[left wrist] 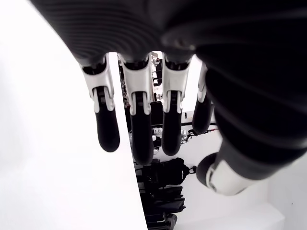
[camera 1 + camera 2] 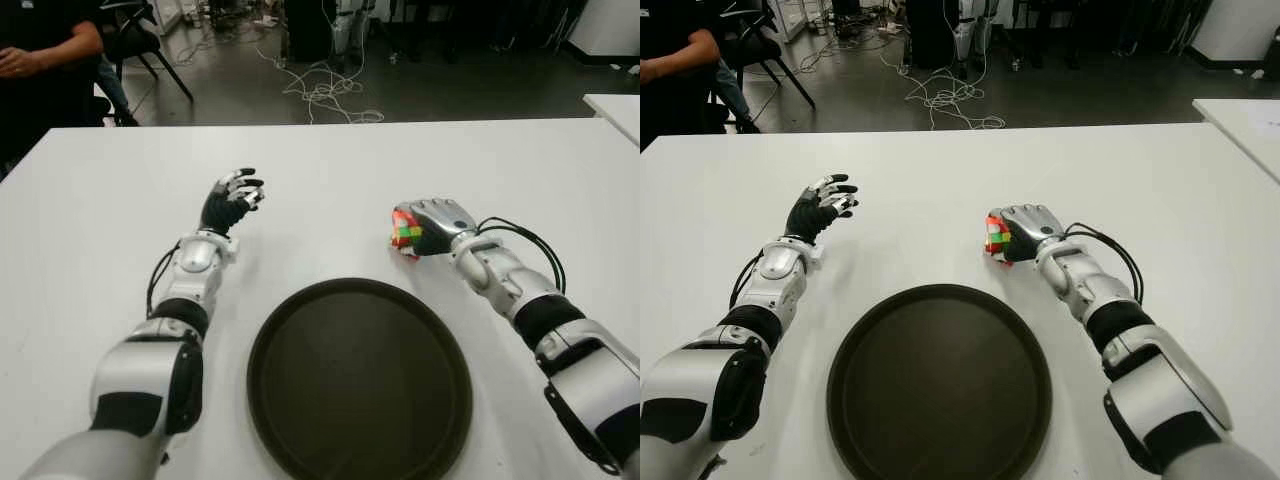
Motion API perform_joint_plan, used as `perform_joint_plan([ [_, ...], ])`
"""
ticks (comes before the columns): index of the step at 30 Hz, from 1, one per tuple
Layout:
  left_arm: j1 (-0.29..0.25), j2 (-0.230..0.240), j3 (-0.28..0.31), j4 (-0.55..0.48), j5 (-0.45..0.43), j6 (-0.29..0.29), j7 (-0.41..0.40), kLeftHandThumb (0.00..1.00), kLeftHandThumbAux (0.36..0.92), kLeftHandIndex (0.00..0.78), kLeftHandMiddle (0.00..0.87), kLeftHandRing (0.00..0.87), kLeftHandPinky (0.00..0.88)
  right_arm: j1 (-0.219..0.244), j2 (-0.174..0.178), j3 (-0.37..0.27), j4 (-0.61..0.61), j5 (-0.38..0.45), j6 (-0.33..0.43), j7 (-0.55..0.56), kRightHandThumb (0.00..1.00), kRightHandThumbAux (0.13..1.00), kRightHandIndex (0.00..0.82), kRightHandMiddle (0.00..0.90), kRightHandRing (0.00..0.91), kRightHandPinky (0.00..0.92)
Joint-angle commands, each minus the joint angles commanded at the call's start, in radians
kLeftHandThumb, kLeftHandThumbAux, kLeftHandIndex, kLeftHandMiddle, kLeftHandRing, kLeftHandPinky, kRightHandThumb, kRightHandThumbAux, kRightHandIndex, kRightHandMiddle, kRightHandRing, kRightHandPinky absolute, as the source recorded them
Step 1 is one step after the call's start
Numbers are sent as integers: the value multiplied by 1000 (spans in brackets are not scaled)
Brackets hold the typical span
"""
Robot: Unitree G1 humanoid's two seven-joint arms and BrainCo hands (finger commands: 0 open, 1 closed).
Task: Pick up the Rubik's Cube and put it in the plate
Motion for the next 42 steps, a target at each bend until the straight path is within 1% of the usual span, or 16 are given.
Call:
perform_joint_plan([
  [6,0,1,-6,-1,7,-2,11,217,725,221,304,327,331,1,9,-15,26,13,-3,-71,829,696,365,502,405,366],
  [14,1,1,-6,-1,4,-3,11,225,730,228,306,327,329,-6,14,-21,58,20,-4,-121,828,695,361,519,412,314],
  [15,1,1,-5,-1,4,-3,11,227,732,226,305,326,329,-7,14,-21,62,20,-5,-124,867,687,360,519,431,313],
  [17,1,1,-4,-1,2,-3,8,228,733,224,304,325,330,-10,15,-22,71,20,-8,-134,901,680,359,519,448,324],
  [21,1,1,-3,-1,1,-3,7,218,730,222,305,327,335,-13,14,-21,83,18,-17,-158,930,674,357,521,461,331],
  [28,1,1,-2,0,0,-3,7,219,727,227,310,331,344,-20,12,-15,103,12,-32,-197,936,673,354,505,478,322],
  [30,1,0,1,-1,-3,-6,4,224,717,226,311,336,346,-20,11,-16,105,14,-37,-205,936,673,368,476,476,299],
  [33,1,0,2,-1,-4,-6,3,229,711,226,311,338,348,-22,12,-16,108,15,-39,-209,936,673,377,459,476,276],
  [37,1,1,1,0,-1,-5,5,223,716,226,305,332,342,-22,9,-22,100,20,-43,-216,937,673,383,454,469,263],
  [42,-1,3,-4,1,7,-1,13,206,722,220,300,328,341,-17,-6,-38,70,30,-56,-242,936,674,368,471,468,277],
])
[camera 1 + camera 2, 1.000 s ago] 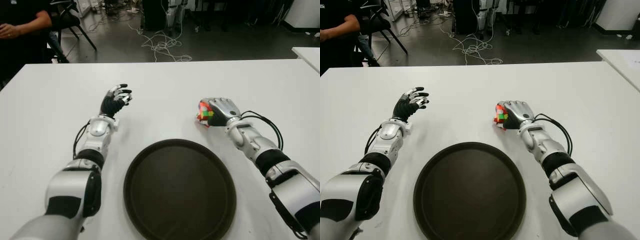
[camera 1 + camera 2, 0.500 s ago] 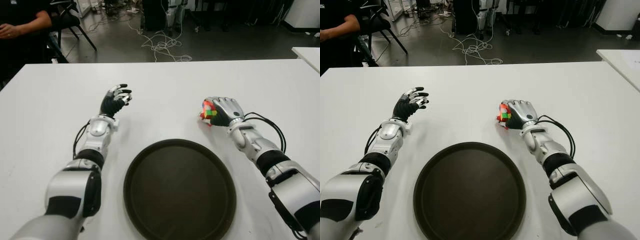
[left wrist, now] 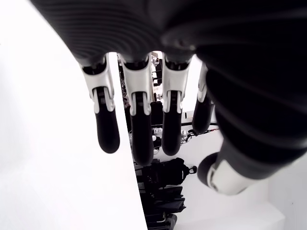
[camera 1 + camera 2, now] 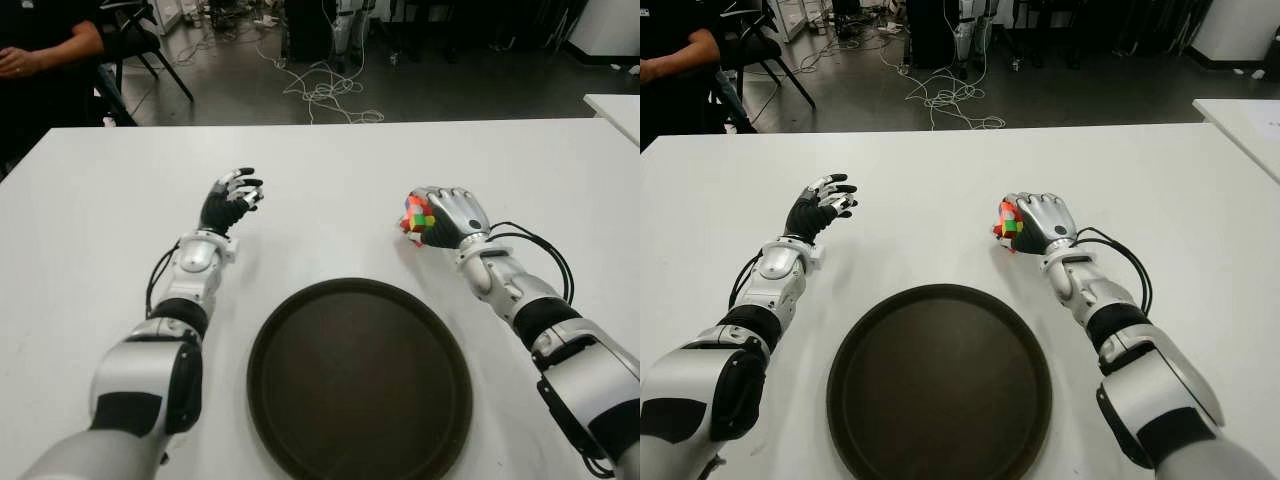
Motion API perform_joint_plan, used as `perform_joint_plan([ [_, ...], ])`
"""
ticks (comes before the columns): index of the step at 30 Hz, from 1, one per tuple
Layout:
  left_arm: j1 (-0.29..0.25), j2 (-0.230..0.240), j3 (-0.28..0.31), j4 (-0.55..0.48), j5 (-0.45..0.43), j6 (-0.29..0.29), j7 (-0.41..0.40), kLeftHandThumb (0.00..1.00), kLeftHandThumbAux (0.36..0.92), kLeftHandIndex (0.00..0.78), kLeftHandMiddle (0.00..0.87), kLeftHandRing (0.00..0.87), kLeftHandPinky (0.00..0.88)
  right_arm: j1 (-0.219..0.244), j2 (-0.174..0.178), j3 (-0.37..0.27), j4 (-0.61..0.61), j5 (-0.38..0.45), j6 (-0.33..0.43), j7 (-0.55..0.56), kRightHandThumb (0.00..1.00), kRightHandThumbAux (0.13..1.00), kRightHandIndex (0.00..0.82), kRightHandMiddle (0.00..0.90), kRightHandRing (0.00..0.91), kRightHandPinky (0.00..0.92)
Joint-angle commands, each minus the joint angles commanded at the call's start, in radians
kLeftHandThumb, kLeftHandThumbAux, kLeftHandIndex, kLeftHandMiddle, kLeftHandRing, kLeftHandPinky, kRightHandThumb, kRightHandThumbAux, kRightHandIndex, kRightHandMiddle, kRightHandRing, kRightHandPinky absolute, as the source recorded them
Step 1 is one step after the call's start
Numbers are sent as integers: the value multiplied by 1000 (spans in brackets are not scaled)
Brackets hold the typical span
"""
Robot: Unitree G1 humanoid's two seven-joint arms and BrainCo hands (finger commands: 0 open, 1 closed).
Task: Pick up the Rubik's Cube and put it in the plate
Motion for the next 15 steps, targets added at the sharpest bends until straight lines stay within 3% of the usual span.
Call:
perform_joint_plan([
  [3,-1,1,-2,0,2,4,5,199,723,216,297,325,339,33,-47,-37,-115,17,-40,-43,938,672,365,489,477,341],
  [7,-1,0,0,0,-2,4,5,203,727,218,301,329,343,93,-86,-74,-276,15,-54,-83,939,670,368,496,483,382],
  [13,-2,-3,10,0,-14,1,-8,220,729,222,308,335,341,188,-120,-132,-518,0,-40,-146,937,672,365,485,502,448],
  [15,-2,-3,11,0,-14,0,-9,221,728,221,308,334,339,202,-122,-139,-548,-2,-32,-144,937,672,363,482,510,473],
])
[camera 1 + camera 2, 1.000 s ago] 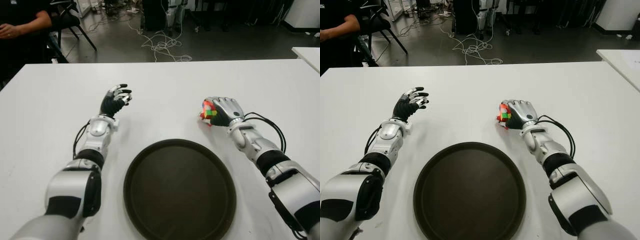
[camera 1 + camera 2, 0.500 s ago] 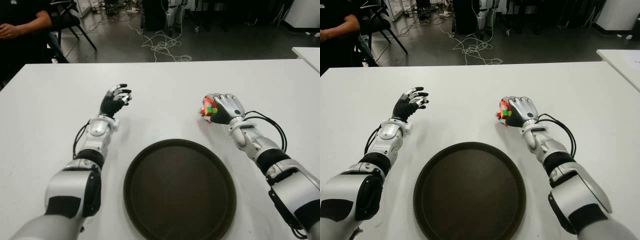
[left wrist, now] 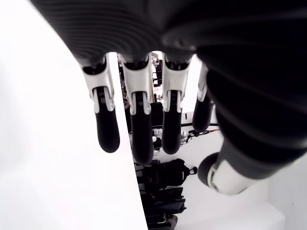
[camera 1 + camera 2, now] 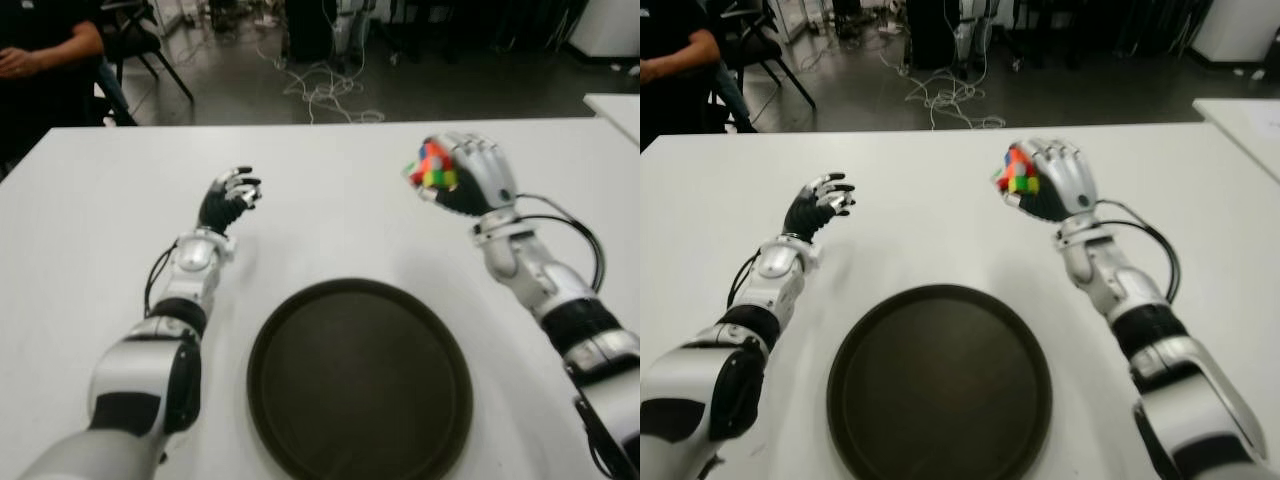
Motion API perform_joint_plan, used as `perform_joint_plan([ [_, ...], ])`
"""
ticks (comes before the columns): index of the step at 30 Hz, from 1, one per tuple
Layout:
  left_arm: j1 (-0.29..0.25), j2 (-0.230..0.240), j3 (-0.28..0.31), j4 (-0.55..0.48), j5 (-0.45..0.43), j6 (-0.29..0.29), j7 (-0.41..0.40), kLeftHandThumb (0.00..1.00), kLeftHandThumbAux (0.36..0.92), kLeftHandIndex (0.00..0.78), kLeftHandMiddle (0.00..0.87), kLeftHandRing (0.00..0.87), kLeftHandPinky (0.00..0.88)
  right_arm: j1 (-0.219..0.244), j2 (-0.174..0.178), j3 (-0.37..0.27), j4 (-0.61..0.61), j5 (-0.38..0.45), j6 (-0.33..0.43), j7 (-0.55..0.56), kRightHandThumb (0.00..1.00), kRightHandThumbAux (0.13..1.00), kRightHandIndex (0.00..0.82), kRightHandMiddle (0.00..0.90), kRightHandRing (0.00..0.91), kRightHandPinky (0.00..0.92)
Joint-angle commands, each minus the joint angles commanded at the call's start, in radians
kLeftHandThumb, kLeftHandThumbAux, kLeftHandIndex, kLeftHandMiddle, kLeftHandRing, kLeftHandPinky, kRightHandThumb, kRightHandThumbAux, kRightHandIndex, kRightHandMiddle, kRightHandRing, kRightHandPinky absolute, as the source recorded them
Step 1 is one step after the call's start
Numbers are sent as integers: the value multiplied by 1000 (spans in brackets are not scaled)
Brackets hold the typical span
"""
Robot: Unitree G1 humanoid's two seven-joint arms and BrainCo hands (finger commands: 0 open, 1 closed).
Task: Pick up the Rubik's Cube and put it in the plate
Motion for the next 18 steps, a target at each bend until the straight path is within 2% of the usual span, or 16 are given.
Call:
perform_joint_plan([
  [1,0,0,0,0,1,0,0,221,728,221,307,334,339,14,-1,-10,-32,-3,-2,-20,937,672,363,482,511,476],
  [3,0,0,-2,0,3,1,3,216,729,216,306,332,336,36,-1,-32,-92,-6,-7,-52,937,673,355,486,540,564],
  [6,-1,0,-5,0,8,1,10,212,732,216,306,332,338,59,-2,-61,-160,2,-20,-70,938,673,353,495,561,636],
  [12,-3,-1,-7,0,10,2,15,225,729,225,309,334,342,141,7,-102,-318,9,-35,-63,941,670,360,508,572,686],
  [15,-4,-1,-7,1,10,4,16,230,727,224,307,332,342,153,12,-115,-345,16,-57,-60,943,668,367,513,572,699],
  [18,-4,-1,-8,1,11,4,17,228,722,224,309,334,343,157,15,-120,-350,34,-126,-68,944,665,376,519,569,709],
])
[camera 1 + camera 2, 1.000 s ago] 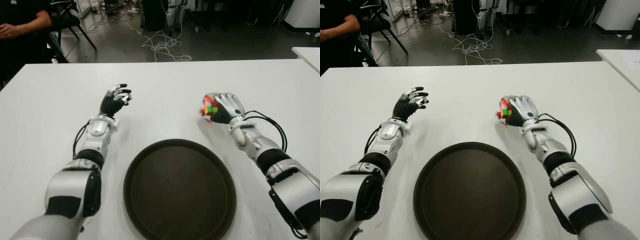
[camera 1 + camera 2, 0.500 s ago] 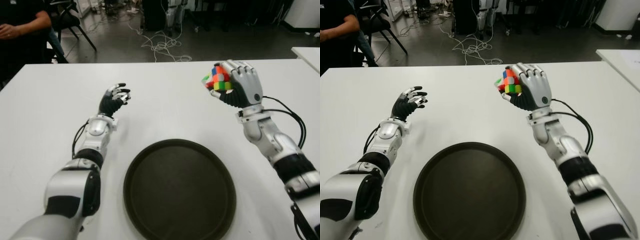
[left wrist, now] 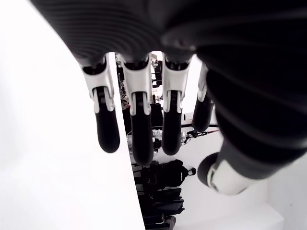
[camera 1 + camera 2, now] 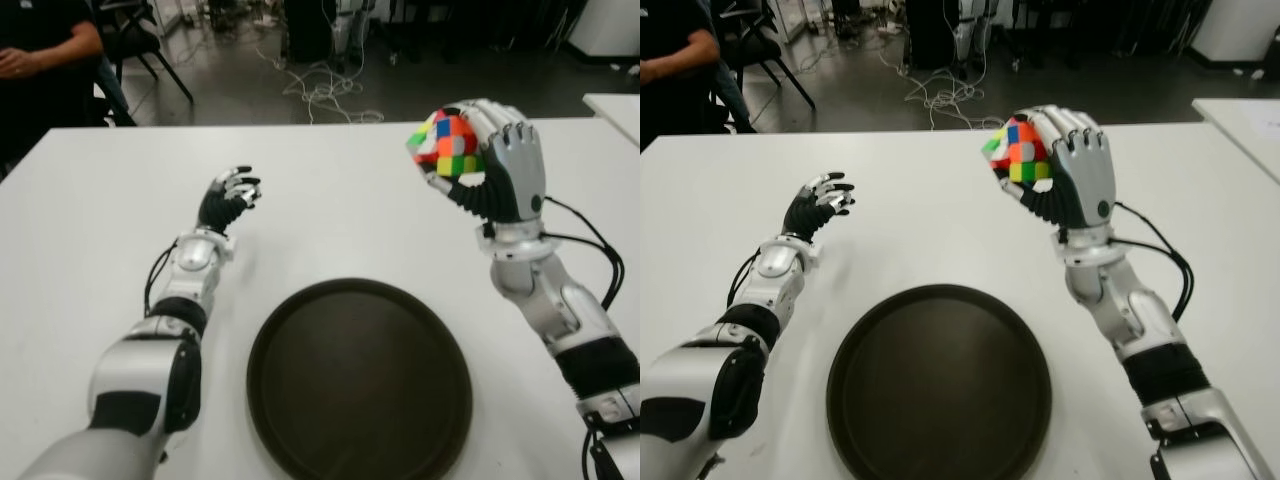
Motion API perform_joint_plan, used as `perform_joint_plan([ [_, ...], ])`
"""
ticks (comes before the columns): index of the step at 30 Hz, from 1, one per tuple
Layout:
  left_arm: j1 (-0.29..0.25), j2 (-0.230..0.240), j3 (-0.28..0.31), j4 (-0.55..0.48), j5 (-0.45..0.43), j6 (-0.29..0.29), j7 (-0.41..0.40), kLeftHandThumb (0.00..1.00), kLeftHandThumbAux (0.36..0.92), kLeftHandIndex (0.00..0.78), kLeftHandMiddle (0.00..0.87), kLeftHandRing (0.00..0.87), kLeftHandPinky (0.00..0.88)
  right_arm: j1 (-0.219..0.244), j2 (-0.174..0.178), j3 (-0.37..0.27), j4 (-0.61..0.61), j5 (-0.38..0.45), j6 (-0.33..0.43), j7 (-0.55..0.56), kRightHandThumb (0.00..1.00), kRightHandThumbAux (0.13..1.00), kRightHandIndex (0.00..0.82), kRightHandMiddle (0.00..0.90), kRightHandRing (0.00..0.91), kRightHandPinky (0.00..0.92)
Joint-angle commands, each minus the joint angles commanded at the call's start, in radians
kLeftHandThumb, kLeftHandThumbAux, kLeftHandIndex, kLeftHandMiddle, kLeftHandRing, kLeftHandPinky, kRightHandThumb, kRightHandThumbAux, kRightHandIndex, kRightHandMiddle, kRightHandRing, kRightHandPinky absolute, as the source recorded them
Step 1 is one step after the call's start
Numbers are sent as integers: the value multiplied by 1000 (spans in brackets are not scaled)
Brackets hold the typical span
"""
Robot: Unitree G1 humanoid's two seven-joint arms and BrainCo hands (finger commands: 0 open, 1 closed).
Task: Pick up the Rubik's Cube and put it in the plate
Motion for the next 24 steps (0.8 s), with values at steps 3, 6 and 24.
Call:
perform_joint_plan([
  [3,0,1,-3,1,4,-1,3,216,722,224,311,335,340,13,8,1,-8,-3,-37,4,945,664,380,520,567,712],
  [6,-1,1,-7,1,7,-3,6,209,726,226,312,335,340,26,10,7,-16,-2,-61,38,945,664,383,520,566,714],
  [24,-1,0,-10,0,-2,-1,5,220,723,222,307,332,342,32,-27,214,7,468,-308,757,836,689,398,558,681,693],
])
